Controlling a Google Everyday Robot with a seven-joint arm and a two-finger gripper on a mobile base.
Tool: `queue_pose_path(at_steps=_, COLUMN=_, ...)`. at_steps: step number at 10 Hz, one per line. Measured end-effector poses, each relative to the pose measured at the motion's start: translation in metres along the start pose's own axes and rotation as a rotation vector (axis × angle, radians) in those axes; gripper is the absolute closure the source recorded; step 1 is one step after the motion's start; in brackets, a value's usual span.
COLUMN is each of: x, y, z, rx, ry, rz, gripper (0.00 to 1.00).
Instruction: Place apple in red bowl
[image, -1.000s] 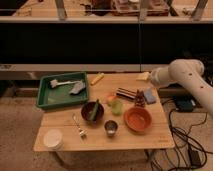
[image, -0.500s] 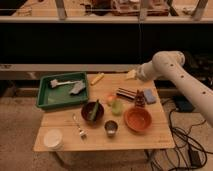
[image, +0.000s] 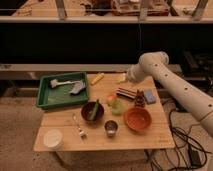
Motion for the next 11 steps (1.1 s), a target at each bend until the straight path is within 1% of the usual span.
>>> queue_pose_path(at_steps=2, x=-0.009, y=-0.017, z=0.013, rx=0.015, ry=-0.013, rz=-0.019, gripper=0.35)
queue_pose_path(at_steps=3, x=-0.015, y=-0.022, z=0.021, rx=0.016, ry=-0.021, rz=-0.029, gripper=0.35)
queue_pose_path(at_steps=4, x=-0.020, y=-0.023, z=0.028, rx=0.013, ry=-0.027, rz=-0.038, gripper=0.35)
queue_pose_path(at_steps=7, x=-0.032, y=-0.020, z=0.047, rx=-0.014, ry=-0.033, rz=-0.070, gripper=0.35)
queue_pose_path(at_steps=8, x=-0.033, y=-0.020, z=0.051, rx=-0.019, ry=-0.030, rz=-0.077, gripper=0.35)
queue_pose_path(at_steps=9, x=-0.036, y=-0.016, z=0.059, rx=-0.034, ry=-0.022, rz=-0.088, gripper=0.35)
queue_pose_path(at_steps=11, x=-0.036, y=-0.014, z=0.066, rx=-0.043, ry=-0.018, rz=-0.099, gripper=0.35)
